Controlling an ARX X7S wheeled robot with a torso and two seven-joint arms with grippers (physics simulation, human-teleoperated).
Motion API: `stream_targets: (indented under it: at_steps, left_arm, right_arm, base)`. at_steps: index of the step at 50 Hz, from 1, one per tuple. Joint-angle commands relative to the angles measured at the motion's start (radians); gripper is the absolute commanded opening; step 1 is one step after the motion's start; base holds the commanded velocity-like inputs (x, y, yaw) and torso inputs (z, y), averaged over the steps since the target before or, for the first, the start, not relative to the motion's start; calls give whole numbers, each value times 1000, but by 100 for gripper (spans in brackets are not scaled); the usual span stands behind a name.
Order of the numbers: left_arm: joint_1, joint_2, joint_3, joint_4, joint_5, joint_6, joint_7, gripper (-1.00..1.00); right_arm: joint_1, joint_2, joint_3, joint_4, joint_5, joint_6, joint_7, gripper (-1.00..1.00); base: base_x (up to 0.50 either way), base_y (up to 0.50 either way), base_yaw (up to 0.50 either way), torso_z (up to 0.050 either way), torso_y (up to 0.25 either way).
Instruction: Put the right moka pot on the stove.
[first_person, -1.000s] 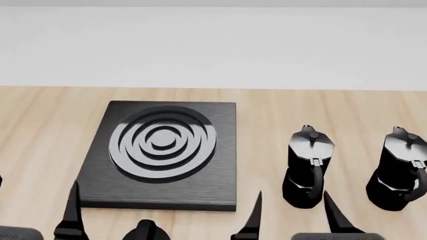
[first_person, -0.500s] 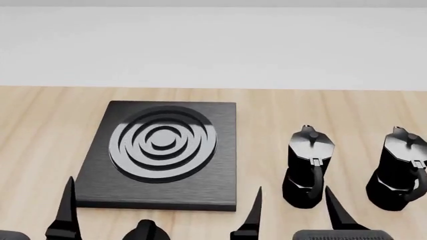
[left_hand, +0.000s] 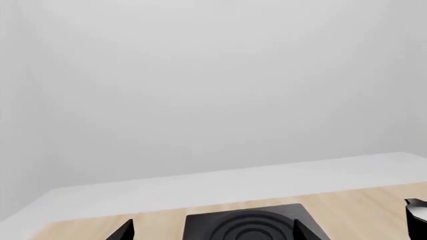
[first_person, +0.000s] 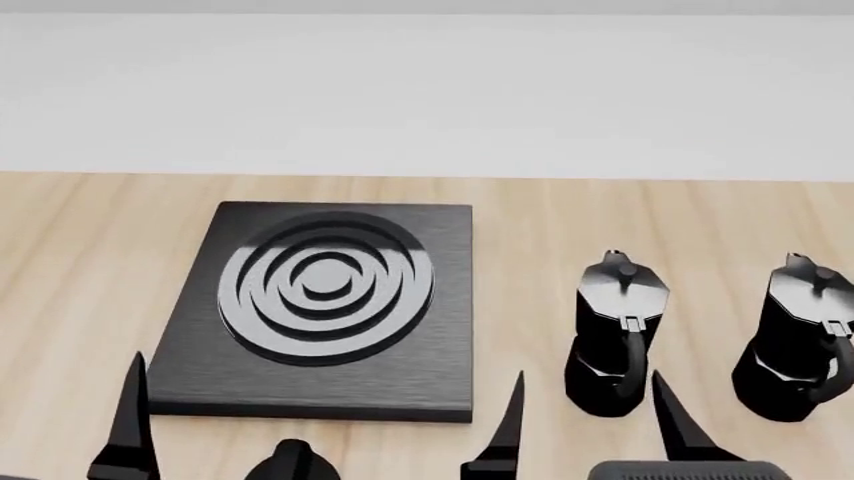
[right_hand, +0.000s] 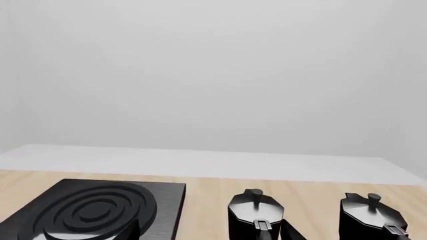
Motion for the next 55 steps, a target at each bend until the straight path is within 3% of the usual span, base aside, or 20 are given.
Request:
stream_targets:
  at_steps: [1,44,55]
  left_arm:
    - [3,-7,11,-1,13,11,-5,100]
    - [8,-12,-2,-5,-13,33,-19,100]
    - [10,-12,-3,-11,-17,35,-25,100]
  right_arm:
    - [-3,2,-5,1,-1,-5,2,100]
    - [3,12,-15,-2,5,-3,12,100]
    - [-16,33,-1,-1,11,-53,-10,100]
  base:
    - [0,0,0,0,0]
    - [0,0,0,0,-160]
    - [0,0,0,0,-29]
